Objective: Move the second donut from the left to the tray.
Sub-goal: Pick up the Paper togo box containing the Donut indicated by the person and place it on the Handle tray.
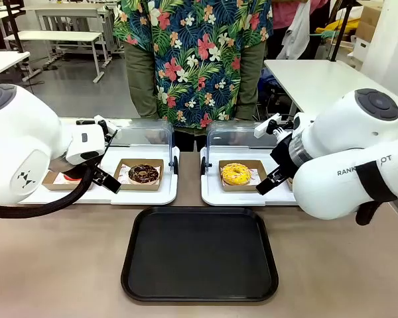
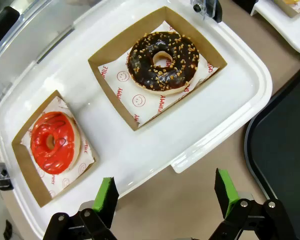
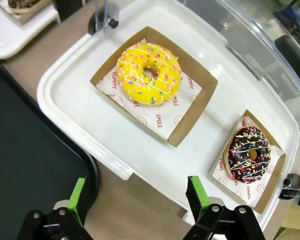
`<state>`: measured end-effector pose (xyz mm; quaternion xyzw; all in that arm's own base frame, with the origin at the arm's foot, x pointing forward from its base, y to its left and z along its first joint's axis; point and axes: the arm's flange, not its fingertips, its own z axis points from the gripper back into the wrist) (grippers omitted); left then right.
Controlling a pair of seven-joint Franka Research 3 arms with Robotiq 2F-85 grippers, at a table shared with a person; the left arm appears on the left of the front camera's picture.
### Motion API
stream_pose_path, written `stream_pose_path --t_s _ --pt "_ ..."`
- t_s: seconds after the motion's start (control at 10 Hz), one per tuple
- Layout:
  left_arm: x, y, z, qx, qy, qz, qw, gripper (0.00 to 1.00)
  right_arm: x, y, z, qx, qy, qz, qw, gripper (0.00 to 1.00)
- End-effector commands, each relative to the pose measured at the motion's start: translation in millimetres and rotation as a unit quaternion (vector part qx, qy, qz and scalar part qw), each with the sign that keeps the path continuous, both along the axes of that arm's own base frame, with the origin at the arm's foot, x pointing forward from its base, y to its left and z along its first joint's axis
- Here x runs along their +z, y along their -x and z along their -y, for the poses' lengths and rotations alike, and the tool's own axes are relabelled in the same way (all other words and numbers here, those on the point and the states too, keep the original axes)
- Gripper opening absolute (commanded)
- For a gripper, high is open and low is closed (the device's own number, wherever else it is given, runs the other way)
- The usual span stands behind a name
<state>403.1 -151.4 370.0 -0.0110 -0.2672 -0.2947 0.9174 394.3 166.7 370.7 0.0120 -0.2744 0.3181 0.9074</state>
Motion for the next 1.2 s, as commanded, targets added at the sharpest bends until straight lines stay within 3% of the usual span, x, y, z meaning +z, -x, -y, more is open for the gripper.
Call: stream_pose_path --t_s 0.0,0.2,0.3,0.5,0.7,0.9,1.1 --pt "24 -14 -7 0.000 0.007 -0.002 1.000 1.00 33 -9 7 0.001 -0.030 -0.028 0.999 1.00" --pt "85 -47 -51 0.009 0.066 -0.049 0.997 1.00 107 -16 45 0.002 -0.083 -0.020 0.996 1.00" --pt "106 -55 -77 0.002 0.084 -0.055 0.995 1.00 134 -15 75 0.004 -0.102 -0.013 0.995 1.00" --pt "130 -68 -143 -0.064 0.133 -0.073 0.986 1.00 170 -4 156 0.061 -0.161 -0.002 0.985 1.00" --pt "131 -75 -212 -0.137 0.196 -0.067 0.969 1.00 175 -5 240 0.111 -0.197 0.011 0.974 1.00" --pt "120 -70 -285 -0.192 0.242 -0.032 0.951 1.00 157 2 317 0.139 -0.237 0.040 0.961 1.00" --pt "104 -69 -326 -0.196 0.291 -0.007 0.936 1.00 139 21 362 0.155 -0.241 0.080 0.955 1.00"
